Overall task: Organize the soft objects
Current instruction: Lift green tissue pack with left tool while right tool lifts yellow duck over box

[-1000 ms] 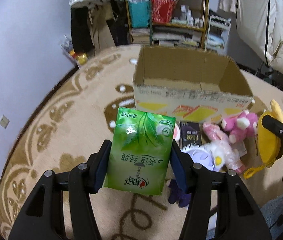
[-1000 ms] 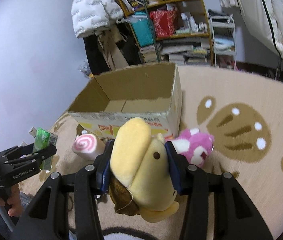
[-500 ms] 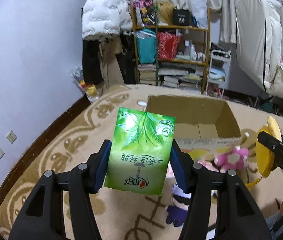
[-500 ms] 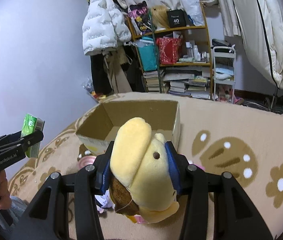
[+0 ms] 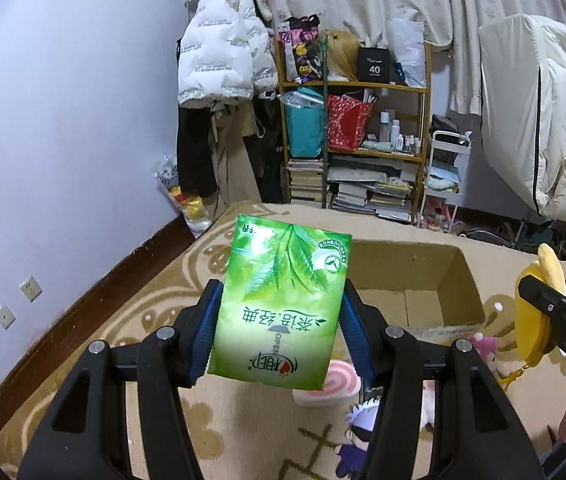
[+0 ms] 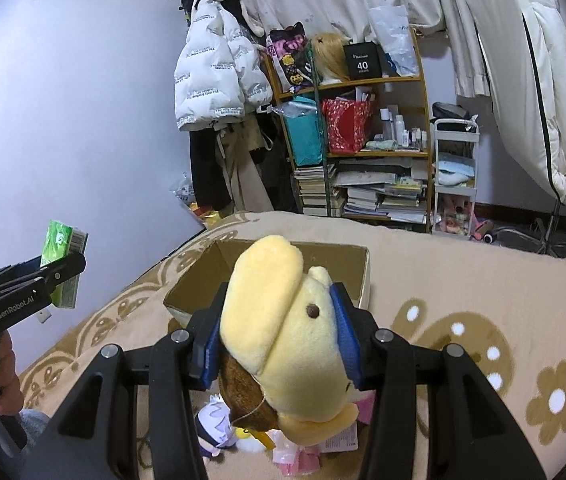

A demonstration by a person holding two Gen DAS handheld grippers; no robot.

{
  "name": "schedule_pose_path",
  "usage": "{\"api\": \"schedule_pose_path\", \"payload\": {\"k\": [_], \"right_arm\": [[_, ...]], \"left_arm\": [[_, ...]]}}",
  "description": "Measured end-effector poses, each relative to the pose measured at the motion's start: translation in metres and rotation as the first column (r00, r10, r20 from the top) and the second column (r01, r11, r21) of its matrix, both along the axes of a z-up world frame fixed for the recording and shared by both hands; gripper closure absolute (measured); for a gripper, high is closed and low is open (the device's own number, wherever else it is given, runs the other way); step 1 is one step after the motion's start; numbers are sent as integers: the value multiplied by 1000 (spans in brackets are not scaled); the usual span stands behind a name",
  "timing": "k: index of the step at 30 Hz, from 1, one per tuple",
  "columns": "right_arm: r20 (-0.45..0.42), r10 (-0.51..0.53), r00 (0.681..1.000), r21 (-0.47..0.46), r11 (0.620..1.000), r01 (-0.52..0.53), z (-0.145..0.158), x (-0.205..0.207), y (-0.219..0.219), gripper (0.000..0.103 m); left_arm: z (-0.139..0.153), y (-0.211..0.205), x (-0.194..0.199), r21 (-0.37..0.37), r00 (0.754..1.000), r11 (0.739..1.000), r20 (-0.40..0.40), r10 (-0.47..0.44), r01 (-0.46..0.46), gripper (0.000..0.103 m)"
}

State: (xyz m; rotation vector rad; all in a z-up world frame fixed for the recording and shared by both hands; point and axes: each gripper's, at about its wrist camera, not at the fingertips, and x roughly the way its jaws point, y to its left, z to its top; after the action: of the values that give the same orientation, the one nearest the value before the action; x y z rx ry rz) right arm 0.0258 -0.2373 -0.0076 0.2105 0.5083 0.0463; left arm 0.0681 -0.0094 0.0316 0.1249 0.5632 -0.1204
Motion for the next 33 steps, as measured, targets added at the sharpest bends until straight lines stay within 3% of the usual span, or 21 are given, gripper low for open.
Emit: {"api": "schedule_pose_path", "payload": {"k": [11,18,29,33], "right_arm": [[81,-3,997,-35,999,6,35,16,0,53],[103,-2,995,-55,998,7,42,34,-1,52],[101,5,995,-32,999,-2,34,75,-6,52],[65,10,998,-13,1000,-9,16,90,-11,52]], "left_arm": [[27,-23,28,-2,998,999,49,-44,44,47],[31,-41,51,22,994,996,54,-90,89,47],[-4,-62,87,9,988,988,-11,-153,154,47],[-26,-66,100,20,986,987,-58,-156,158,47]]}}
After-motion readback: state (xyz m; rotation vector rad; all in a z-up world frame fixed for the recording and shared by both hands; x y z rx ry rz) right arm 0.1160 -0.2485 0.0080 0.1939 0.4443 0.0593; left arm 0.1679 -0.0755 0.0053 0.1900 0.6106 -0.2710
